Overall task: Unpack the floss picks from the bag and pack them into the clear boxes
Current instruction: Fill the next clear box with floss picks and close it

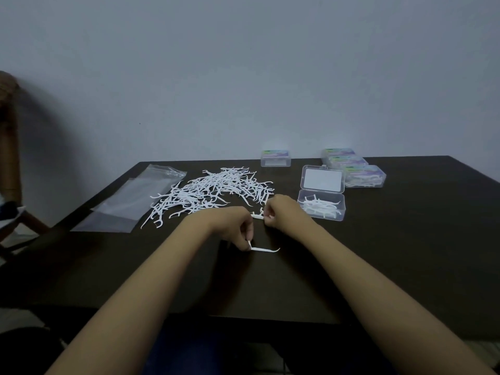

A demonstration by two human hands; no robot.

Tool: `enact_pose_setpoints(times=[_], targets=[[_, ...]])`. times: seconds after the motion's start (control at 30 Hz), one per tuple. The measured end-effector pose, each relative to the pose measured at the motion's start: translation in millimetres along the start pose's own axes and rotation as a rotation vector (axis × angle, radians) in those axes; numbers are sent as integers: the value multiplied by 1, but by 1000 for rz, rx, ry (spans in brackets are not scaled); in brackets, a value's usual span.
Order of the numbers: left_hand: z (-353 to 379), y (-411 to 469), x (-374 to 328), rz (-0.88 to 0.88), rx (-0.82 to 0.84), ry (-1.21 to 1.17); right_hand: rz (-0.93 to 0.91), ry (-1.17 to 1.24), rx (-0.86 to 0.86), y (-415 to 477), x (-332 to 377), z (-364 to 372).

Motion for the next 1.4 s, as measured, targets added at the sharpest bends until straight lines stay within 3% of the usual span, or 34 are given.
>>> enact_pose_setpoints(times=[0.27,0.47,0.63,0.77,0.87,1.1,1.23,1.4], targets=[[-16,2,2,59,-30,-109,45,16,164,-7,-7,2],[-57,-1,1,147,-262,-316,-4,159,105,-4,-18,-9],[-83,-1,-14,224,-487,-414,30,621,-65,-2,-50,-49],[-82,18,-31,252,-557,-460,195,1089,-248,-8,-104,-70],[-76,41,-52,258,-588,-393,302,1065,-322,-10,-138,-72],[-60,76,-87,257,-582,-239,244,955,-229,-6,-137,-72],[-70,69,-65,200,-666,-299,216,813,-144,-5,-133,-71],[-74,56,-22,78,-645,-282,181,625,-23,-5,-128,-66]])
Point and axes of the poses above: each hand's wrist, its own y-axis towards the middle knuckle, its own z-axis out of the palm, x = y × z, the point moved 10 cm from there along y, towards the middle knuckle
